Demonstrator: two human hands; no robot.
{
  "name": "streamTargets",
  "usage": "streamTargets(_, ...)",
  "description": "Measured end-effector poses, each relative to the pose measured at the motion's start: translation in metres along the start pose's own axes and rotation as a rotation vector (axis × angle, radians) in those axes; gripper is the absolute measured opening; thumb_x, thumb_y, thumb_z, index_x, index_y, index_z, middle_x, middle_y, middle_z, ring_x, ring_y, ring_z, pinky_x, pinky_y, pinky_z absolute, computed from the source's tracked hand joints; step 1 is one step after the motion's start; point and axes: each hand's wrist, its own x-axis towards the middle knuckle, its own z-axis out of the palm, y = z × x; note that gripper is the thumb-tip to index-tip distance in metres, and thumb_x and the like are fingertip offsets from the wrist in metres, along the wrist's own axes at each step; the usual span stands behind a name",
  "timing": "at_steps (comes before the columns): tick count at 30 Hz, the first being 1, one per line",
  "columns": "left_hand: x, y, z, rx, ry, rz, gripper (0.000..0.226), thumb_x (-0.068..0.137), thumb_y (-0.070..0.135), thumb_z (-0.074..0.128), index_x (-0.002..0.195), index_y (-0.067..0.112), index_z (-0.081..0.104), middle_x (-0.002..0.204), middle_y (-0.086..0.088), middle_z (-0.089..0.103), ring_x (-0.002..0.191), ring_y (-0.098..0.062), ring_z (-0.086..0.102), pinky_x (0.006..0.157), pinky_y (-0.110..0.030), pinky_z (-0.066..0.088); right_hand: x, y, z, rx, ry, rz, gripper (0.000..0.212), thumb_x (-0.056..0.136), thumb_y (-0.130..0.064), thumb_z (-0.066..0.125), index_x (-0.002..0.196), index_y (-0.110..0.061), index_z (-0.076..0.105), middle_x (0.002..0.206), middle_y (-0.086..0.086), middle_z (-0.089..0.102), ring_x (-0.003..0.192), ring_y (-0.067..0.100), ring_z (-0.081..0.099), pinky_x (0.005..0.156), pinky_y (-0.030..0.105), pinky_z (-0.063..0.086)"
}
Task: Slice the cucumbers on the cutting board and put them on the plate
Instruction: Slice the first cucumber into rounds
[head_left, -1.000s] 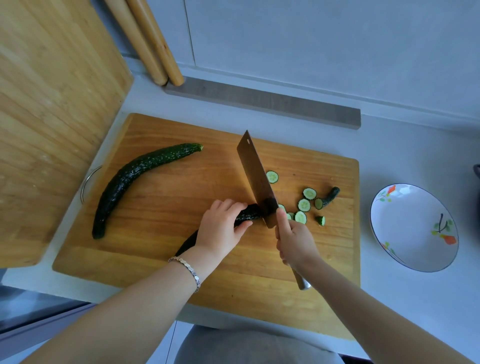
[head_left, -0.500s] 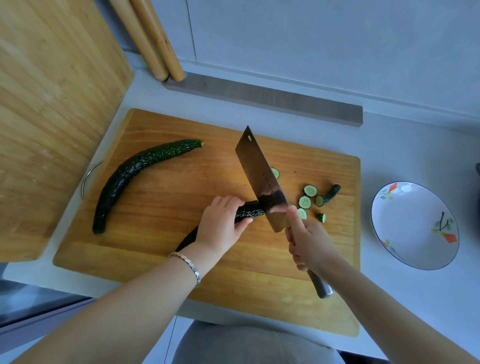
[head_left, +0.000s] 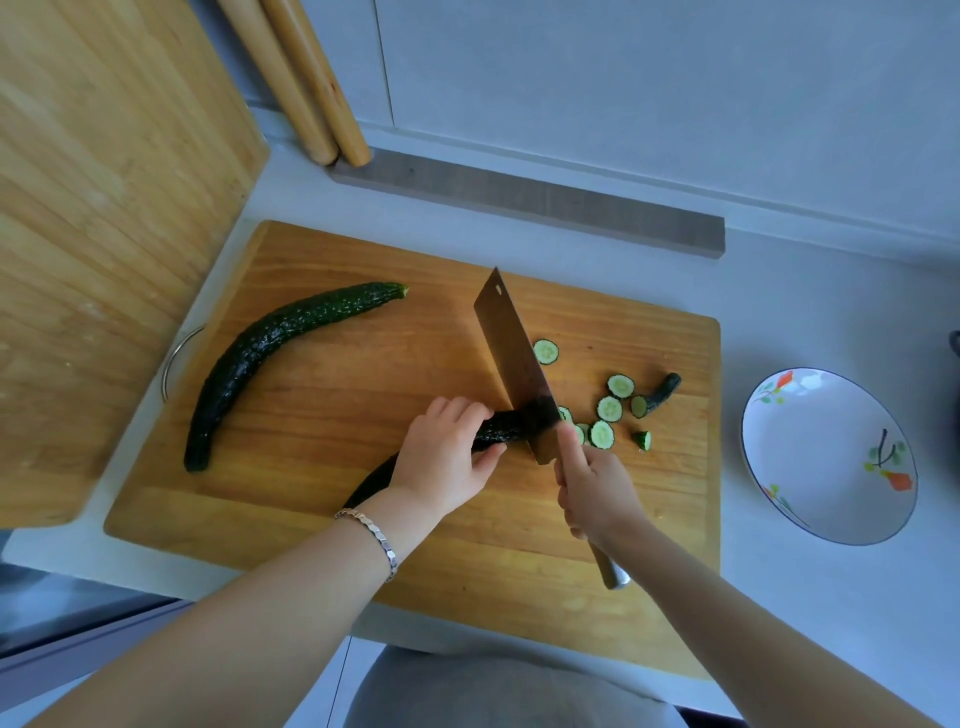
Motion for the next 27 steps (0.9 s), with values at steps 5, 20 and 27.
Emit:
streamTargets(5,0.0,0.0,0.001,0.017,-0.015,0.01,0.033,0.071,0.023,0.077,0.094,0.004,0.065,0.088,-0.01,0.061,0.075,-0.027,0.057,0.054,-0.041,0.052,-0.015,-0.004,-0.017,0.097,-0.029,0.032,0.055,0.093,-0.058,0.03,0.062,-0.013,0.036,0.046,-0.002,0.03,0.038,0.013,0.027,0.04,0.021,0.026)
streamTargets(20,-0.001,0.002,-0.001,0.031,-0.028,0.011,0.03,0.072,0.025,0.077,0.092,0.006,0.065,0.084,-0.009,0.061,0.073,-0.027,0.055,0.054,-0.037,0.051,-0.017,-0.008,-0.002,-0.079,0.001,-0.021,0.056,0.092,-0.06,0.028,0.066,-0.012,0.038,0.051,0.0,0.033,0.043,0.014,0.028,0.047,0.026,0.027)
streamTargets(27,-0.002,0.001,-0.003,0.004,-0.028,0.008,0.032,0.074,0.023,0.074,0.1,0.006,0.064,0.091,-0.008,0.062,0.079,-0.026,0.057,0.062,-0.037,0.052,-0.001,-0.002,0.014,-0.027,0.036,-0.003,0.057,0.092,-0.06,0.028,0.066,-0.012,0.039,0.054,0.003,0.035,0.048,0.018,0.032,0.05,0.03,0.032)
